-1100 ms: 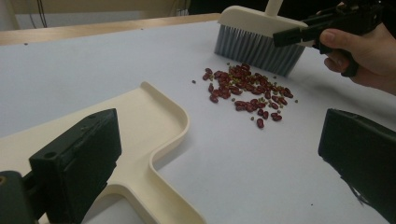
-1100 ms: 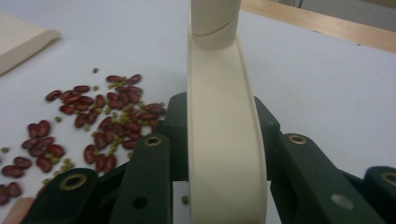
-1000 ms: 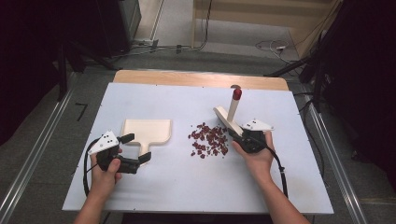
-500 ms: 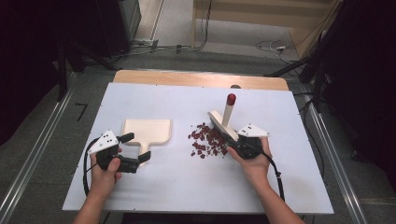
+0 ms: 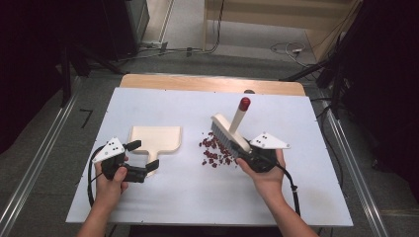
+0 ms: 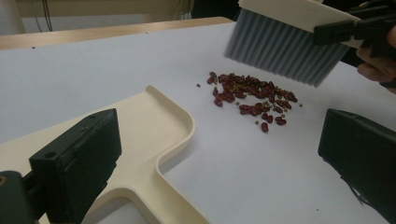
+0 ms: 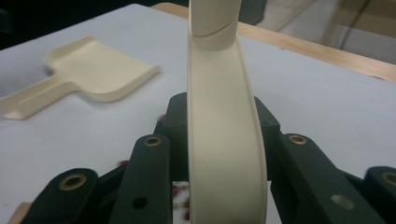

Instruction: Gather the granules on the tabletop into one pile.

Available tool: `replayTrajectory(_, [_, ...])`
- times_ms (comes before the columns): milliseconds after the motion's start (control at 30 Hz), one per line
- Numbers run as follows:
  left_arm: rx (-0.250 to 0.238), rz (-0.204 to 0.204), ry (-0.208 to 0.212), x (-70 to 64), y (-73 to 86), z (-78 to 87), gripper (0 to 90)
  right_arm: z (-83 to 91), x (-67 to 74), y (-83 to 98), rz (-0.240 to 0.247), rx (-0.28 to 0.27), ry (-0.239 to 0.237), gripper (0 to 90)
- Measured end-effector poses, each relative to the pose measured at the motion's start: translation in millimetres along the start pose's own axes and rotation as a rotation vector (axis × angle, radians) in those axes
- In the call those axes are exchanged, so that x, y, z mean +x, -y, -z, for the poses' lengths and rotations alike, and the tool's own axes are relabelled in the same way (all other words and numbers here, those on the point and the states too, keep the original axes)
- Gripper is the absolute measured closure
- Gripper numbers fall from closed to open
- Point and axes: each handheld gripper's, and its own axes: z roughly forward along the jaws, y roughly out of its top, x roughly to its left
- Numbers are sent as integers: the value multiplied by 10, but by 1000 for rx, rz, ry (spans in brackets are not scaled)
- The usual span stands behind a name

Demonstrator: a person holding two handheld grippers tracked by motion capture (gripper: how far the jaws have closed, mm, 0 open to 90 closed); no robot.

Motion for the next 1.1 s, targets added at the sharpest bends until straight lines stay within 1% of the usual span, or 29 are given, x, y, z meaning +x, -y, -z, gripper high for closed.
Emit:
replayTrajectory(33, [-2, -1, 1, -3, -1, -1, 0, -41, 159, -7, 2, 8, -49, 662])
replayTrajectory(67, [-2, -1, 1, -4, -2, 0, 0, -41, 159, -7, 2, 8, -49, 662])
replayTrajectory(100, [-3, -1, 0, -5, -2, 1, 0, -103, 295, 1, 0, 25, -95, 662])
replayTrajectory(133, [-2, -1, -1, -4, -1, 2, 0, -103, 295, 1, 0, 25, -95, 662])
replayTrajectory(167, [-2, 0, -2, -3, 0, 4, 0, -170, 403, 22, -7, 43, -130, 662])
replayTrajectory(267, [-3, 1, -3, 0, 2, 9, 0, -267, 506, 67, -29, 78, -152, 662])
replayTrajectory(300, [-2, 0, -4, 1, 3, 11, 0, -267, 506, 67, -29, 78, -152, 662])
replayTrajectory(333, [-1, 0, -5, 2, 4, 12, 0, -331, 533, 102, -42, 105, -157, 662])
replayTrajectory(367, [-1, -1, -6, 5, 4, 14, 0, -331, 533, 102, -42, 105, -157, 662])
replayTrajectory(400, [0, -2, -8, 6, 4, 17, 0, -361, 537, 121, -56, 115, -160, 662])
replayTrajectory(467, [1, -1, -8, 8, 5, 18, 0, -399, 527, 147, -60, 114, -143, 662])
replayTrajectory(500, [2, -2, -8, 8, 5, 19, 0, -412, 490, 137, -58, 120, -112, 662])
replayTrajectory(533, [1, -3, -8, 8, 6, 18, 0, -412, 490, 137, -58, 120, -112, 662])
replayTrajectory(567, [2, -1, -9, 7, 6, 16, 0, -418, 466, 140, -52, 119, -89, 662])
replayTrajectory(600, [3, 0, -8, 3, 7, 12, 0, -424, 436, 149, -52, 117, -75, 662])
replayTrajectory(700, [6, -3, -7, -4, 7, 2, 0, -437, 322, 183, -65, 113, -55, 662])
replayTrajectory(733, [7, -6, -7, -5, 7, 1, 0, -438, 259, 208, -73, 113, -33, 662])
replayTrajectory(767, [7, -7, -6, -6, 6, 0, 0, -438, 259, 208, -73, 113, -33, 662])
replayTrajectory(867, [8, -7, -7, -6, 6, 1, 0, -439, 176, 234, -78, 107, -13, 662])
replayTrajectory(900, [7, -5, -8, -6, 7, 2, 0, -429, 134, 236, -98, 110, 2, 662])
replayTrajectory(933, [8, -5, -8, -5, 7, 3, 0, -429, 134, 236, -98, 110, 2, 662])
replayTrajectory(967, [8, -4, -8, -5, 8, 3, 0, -426, 112, 235, -109, 110, 8, 662])
replayTrajectory(1000, [8, -4, -8, -5, 8, 3, 0, -413, 69, 233, -117, 112, 25, 661])
replayTrajectory(1067, [8, -5, -8, -5, 8, 4, 0, -409, 49, 234, -115, 110, 34, 661])
replayTrajectory(1100, [7, -5, -8, -5, 8, 4, 0, -397, 3, 239, -124, 113, 46, 661])
